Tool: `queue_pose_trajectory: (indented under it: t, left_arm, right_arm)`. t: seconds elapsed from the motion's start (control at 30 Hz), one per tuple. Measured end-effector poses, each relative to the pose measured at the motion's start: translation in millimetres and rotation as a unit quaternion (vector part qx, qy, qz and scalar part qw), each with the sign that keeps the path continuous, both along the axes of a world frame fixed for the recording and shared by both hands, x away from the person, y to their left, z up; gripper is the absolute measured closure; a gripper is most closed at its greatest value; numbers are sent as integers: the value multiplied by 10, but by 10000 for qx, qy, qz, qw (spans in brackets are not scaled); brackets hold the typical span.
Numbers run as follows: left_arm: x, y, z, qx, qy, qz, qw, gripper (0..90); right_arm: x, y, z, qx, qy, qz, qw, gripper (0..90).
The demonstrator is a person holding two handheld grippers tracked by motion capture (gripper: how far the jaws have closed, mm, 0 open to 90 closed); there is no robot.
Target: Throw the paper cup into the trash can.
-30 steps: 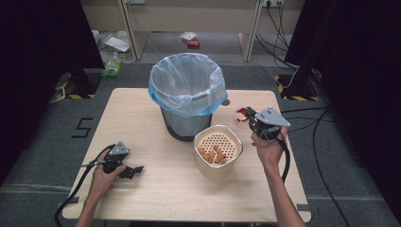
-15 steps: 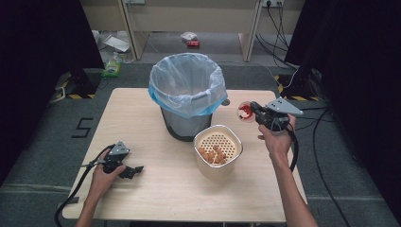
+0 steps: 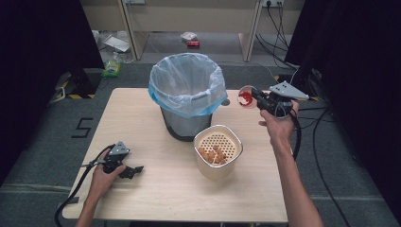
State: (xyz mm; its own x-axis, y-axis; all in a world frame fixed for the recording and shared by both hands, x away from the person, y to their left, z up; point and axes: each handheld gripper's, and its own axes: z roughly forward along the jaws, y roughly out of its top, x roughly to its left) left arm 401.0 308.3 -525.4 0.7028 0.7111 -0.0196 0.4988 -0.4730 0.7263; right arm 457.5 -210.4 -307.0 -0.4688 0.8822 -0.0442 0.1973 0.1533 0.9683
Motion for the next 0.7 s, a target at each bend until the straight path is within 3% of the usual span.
queue_pose_trajectory:
  t: [0.37,0.57,0.7]
  left_arm:
    - [-1,0,-1,-1,-7,0,10000,0]
    - [-1,0,-1,0,-6,-2,10000,0]
    - [-1,0,-1,0,-7,-2,10000,0]
  right_arm:
    - [116,171,547,81,-350,69,9993,864]
    - [191,471,857,35,-506,328,9982,863]
    - [248,698,939,-3,-496,528,9974,862]
